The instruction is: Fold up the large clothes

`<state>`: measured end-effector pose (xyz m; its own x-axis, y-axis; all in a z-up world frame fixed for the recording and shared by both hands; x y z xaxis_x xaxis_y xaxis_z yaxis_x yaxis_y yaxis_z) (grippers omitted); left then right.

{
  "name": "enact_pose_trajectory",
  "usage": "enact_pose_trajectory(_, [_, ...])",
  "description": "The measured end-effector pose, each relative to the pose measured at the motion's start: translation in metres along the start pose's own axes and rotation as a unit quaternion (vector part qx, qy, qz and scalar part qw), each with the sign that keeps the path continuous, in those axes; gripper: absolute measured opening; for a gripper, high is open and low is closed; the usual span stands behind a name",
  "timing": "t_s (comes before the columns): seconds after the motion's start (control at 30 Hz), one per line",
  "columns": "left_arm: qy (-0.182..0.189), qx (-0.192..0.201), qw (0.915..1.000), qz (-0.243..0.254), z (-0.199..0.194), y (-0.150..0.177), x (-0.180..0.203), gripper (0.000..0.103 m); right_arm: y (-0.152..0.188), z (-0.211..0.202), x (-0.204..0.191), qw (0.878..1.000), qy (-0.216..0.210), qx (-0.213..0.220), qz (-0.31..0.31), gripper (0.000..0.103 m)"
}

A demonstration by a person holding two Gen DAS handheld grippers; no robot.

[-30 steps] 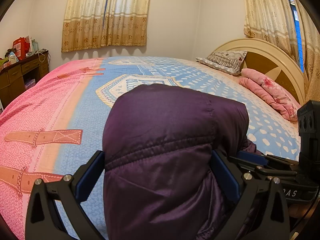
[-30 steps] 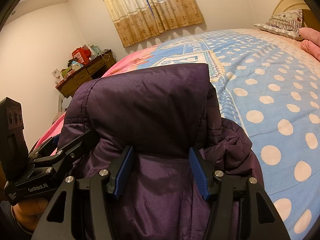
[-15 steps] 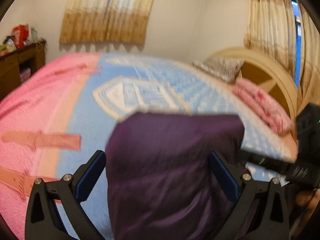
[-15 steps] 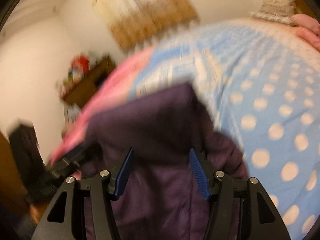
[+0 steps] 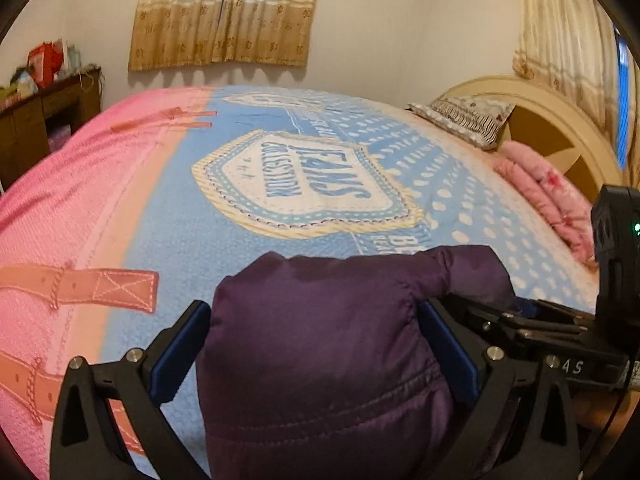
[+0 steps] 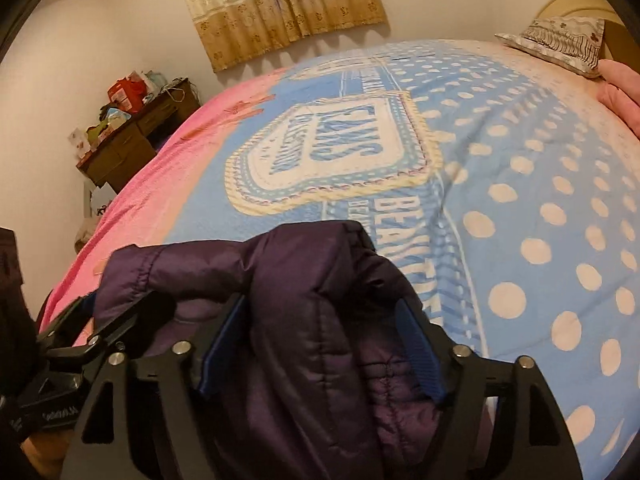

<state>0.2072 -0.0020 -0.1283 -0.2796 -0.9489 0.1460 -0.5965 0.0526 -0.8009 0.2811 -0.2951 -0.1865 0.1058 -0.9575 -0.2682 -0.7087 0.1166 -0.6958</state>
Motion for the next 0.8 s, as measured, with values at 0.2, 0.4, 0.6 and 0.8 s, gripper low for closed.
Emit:
enact_pose_trajectory(0.2, [0.042,0.015,0.9990,-0.005,-0.071,0.006,0.007,0.103,-0.004,-0.064,0.012,0.997,-0.041,0.054,0.044,0.081])
enact_pose_trajectory(0.4, [0.013,0.014,0.9944,0.104,-0.078,0.064,0.047,0.103,0.044,-0.095,-0.018,0.997,-0.038,0.054,-0.034,0.082])
enact_pose_trajectory(0.6, [-0.024,0.025,0.9913,0.127,-0.060,0.072,0.049,0.103,0.085,-0.059,0.002,0.997,-0.047,0.045,-0.030,0.082])
enact_pose_trajectory(0.8, [0.009,0.023,0.9957,0.089,-0.077,0.062,0.033,0.103,0.086,-0.061,0.010,0.995,-0.087,0.049,-0.022,0.085])
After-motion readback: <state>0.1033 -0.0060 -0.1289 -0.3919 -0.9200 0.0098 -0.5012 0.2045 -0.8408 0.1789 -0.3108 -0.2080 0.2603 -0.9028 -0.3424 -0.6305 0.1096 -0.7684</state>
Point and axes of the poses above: each gripper's, at about its wrist camera, not at the fingertips, and z roughly the way its jaws point, x to its right, y to its underside, the point moved 6 cm from there along z, roughly the way its jaws point, and after that the axes turned 3 degrees about x, right-handed, at the moved point
